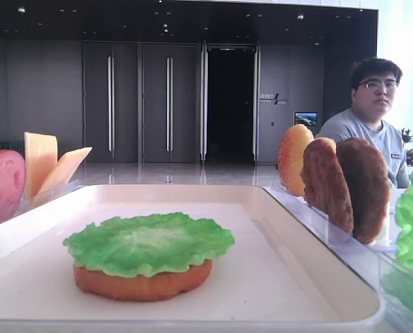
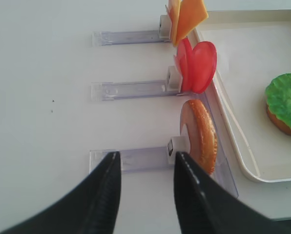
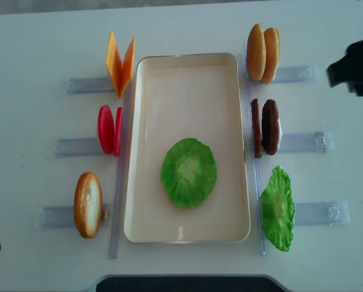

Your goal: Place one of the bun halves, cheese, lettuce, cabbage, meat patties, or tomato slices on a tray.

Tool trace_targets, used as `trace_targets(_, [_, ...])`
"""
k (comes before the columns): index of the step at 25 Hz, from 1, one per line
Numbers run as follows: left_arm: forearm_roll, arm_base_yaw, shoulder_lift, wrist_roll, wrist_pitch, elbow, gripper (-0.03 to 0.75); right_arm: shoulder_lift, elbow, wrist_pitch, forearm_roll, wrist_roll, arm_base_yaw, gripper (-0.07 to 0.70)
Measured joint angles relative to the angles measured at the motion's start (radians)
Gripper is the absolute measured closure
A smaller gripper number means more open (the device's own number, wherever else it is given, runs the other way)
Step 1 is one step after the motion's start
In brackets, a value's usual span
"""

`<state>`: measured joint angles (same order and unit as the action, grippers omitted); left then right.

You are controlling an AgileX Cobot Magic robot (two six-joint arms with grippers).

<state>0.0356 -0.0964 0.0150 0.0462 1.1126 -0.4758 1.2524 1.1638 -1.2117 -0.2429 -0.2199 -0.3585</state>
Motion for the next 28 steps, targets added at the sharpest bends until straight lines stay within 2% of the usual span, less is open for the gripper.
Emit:
trace_targets(3, [0.000,0.000,0.000,0.000,0.000,0.000,0.433,-0.131,0.000,-0.003,-0.001,0.000,0.137,0.220])
trace_targets(6, [0.000,0.000,0.000,0.000,0.000,0.000,0.433,-0.253,0.000,-0.006,-0.003,0.003,0.230,0.220])
trace_targets(8, [0.000,0.000,0.000,0.000,0.000,0.000,0.433,-0.330,0.000,-0.008,-0.004,0.009,0.258,0.220])
trace_targets(16, [0.000,0.000,0.000,0.000,0.000,0.000,0.433,-0.620,-0.033,-0.008,0.008,0.035,0.268,0.223])
trace_targets(22, [0.001,0.000,0.000,0.000,0.000,0.000,0.433,-0.823,-0.271,-0.008,0.071,0.135,0.268,0.223])
trace_targets(28, [0.001,0.000,0.000,0.000,0.000,0.000,0.433,-1.039,-0.537,-0.001,0.148,0.173,0.268,0.223])
